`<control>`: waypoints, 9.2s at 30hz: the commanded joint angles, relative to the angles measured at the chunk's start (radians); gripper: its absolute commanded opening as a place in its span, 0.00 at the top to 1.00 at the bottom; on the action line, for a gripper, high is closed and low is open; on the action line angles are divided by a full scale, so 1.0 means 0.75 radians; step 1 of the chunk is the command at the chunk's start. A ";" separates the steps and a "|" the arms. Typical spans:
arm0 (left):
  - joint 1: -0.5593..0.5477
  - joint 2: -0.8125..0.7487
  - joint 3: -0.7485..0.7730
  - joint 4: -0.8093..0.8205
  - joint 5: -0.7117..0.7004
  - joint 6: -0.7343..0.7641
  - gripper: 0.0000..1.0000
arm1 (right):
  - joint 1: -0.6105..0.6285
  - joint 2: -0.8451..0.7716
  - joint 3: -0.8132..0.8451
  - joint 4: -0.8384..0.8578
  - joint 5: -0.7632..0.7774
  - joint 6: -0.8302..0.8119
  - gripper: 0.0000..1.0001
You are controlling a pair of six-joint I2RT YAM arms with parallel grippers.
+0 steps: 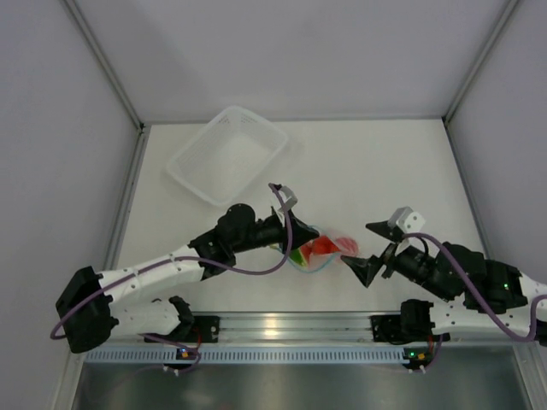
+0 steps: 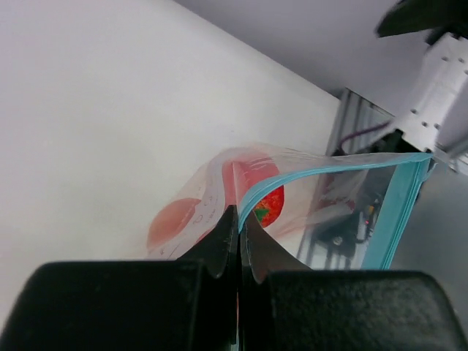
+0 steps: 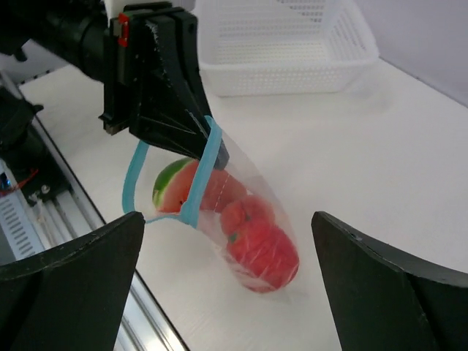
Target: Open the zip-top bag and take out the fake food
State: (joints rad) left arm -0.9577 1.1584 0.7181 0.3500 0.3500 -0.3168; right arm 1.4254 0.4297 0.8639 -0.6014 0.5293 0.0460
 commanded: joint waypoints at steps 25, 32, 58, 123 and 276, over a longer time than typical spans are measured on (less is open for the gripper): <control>-0.126 -0.209 -0.231 -0.174 -1.547 -1.103 1.00 | -0.253 0.537 -0.017 0.374 0.114 0.880 0.32; -0.171 -0.184 -0.242 -0.170 -1.604 -1.167 1.00 | -0.405 0.787 0.028 0.511 -0.108 0.863 0.36; -0.177 -0.307 -0.377 -0.393 -1.833 -1.300 1.00 | -0.612 0.879 -0.196 0.346 0.020 0.812 1.00; 0.044 -0.133 -0.156 -0.228 -0.616 -0.934 1.00 | -0.246 1.022 -0.133 0.718 -0.479 -0.172 0.49; -0.048 -0.152 -0.415 -0.135 -0.845 -0.799 1.00 | -0.289 1.026 -0.127 0.530 -0.344 0.501 0.97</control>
State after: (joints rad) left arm -0.9939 1.0550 0.4301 0.2386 -0.1848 -0.9180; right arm 1.2060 1.2461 0.7403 -0.2123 0.2657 0.4625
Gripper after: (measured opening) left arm 0.020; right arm 0.511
